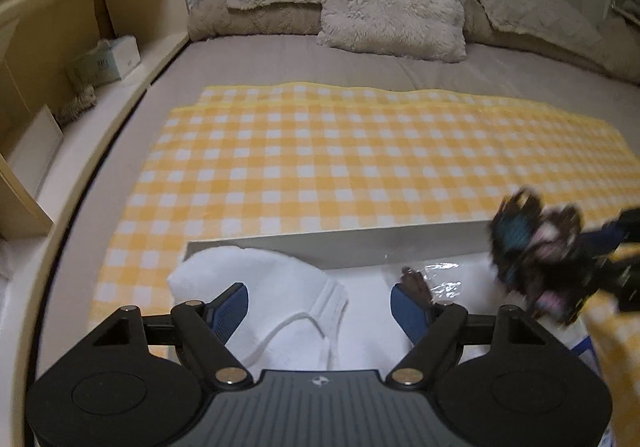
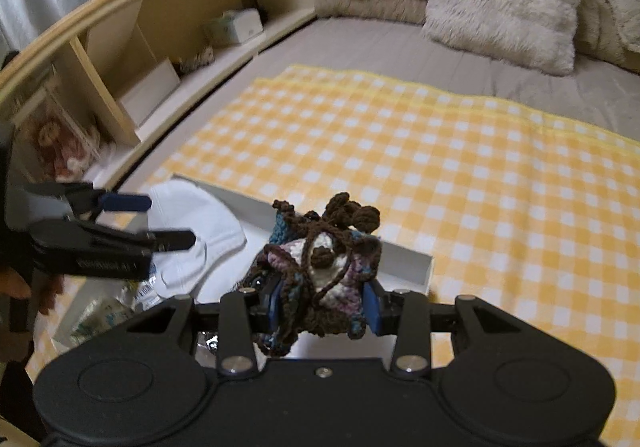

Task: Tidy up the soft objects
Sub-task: 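Lower the mask into the tray and open left gripper while right releases the scrunchie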

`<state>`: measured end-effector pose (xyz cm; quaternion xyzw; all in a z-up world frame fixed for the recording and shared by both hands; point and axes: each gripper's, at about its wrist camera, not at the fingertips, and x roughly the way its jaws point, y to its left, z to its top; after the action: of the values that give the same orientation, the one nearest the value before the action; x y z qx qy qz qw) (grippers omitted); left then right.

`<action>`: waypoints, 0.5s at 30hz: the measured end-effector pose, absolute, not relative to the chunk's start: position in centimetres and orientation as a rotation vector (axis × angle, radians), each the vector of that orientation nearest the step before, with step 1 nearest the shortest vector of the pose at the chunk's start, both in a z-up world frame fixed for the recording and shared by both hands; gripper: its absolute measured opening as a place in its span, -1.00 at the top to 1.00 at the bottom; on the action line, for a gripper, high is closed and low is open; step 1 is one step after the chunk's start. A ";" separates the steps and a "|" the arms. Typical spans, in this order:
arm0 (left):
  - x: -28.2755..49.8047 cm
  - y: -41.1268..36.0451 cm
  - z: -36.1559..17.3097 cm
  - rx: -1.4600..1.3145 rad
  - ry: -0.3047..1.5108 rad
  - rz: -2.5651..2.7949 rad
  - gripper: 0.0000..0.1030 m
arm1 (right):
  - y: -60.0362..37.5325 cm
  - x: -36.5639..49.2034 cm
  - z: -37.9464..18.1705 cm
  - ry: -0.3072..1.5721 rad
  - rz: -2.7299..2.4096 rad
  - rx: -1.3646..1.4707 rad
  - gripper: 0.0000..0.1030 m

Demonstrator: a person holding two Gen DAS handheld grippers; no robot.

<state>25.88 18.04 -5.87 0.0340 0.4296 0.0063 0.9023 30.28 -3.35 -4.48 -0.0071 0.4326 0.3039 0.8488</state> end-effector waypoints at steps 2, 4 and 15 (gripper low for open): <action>26.3 18.2 -6.1 0.037 0.896 0.007 -0.53 | -2.8 30.5 -5.4 0.943 0.635 -0.036 -0.07; 26.8 18.1 -6.5 0.024 0.913 0.006 -0.53 | -2.5 30.4 -6.0 0.956 0.617 -0.058 -0.25; 26.8 16.9 -7.6 0.061 0.971 0.010 -0.80 | -3.3 30.1 -6.4 0.961 0.583 -0.117 -0.68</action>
<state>26.77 16.89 -7.56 0.0295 0.4664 0.0049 0.8841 30.07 -3.28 -6.35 -0.0553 0.4553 0.2762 0.8446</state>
